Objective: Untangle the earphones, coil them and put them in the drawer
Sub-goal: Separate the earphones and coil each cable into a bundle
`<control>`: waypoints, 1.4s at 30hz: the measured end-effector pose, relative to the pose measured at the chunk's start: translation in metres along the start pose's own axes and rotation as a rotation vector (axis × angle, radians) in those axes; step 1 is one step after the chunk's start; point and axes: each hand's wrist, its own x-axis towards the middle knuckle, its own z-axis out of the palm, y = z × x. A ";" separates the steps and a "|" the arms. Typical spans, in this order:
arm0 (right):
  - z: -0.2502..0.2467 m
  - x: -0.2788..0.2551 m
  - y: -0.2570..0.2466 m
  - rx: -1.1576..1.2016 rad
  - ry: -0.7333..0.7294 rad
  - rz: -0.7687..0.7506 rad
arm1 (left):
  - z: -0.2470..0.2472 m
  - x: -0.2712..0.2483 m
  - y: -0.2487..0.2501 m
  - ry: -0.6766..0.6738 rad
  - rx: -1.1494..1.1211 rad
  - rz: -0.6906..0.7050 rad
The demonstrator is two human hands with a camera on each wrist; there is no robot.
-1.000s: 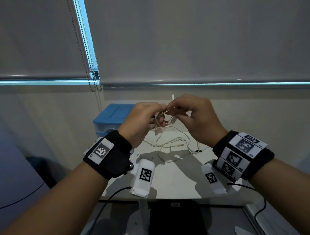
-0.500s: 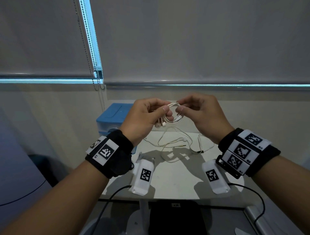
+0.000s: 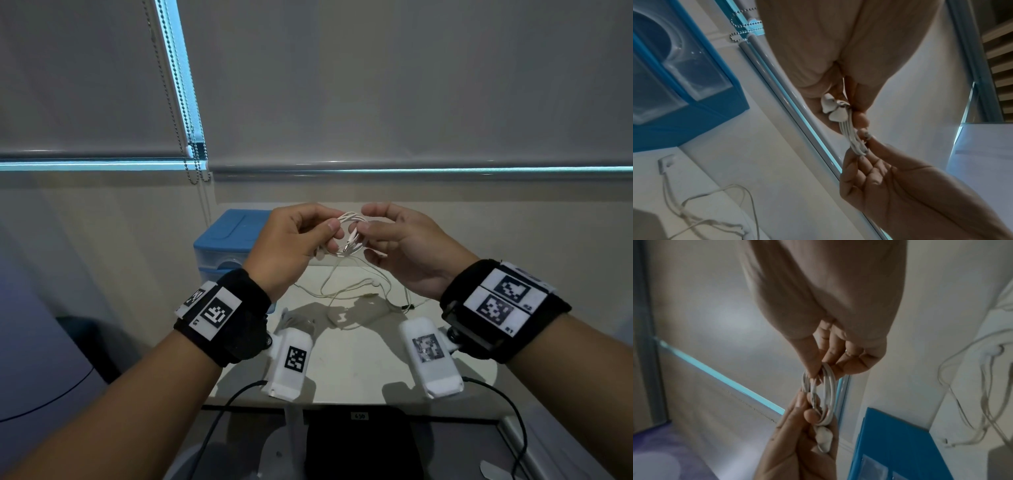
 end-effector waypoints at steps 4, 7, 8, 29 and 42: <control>-0.002 -0.002 -0.001 0.051 -0.053 0.058 | -0.002 0.002 -0.001 -0.008 0.011 0.005; -0.001 -0.003 -0.001 0.067 -0.063 0.037 | -0.002 0.002 0.000 -0.006 0.006 0.004; -0.001 -0.003 0.000 0.045 -0.063 0.008 | -0.002 0.003 0.000 -0.002 -0.004 -0.001; 0.014 -0.007 0.011 0.052 0.112 -0.047 | 0.004 0.001 -0.011 -0.007 -0.077 -0.043; 0.005 -0.008 0.003 -0.499 0.014 -0.232 | -0.005 0.002 -0.012 -0.030 -0.061 -0.027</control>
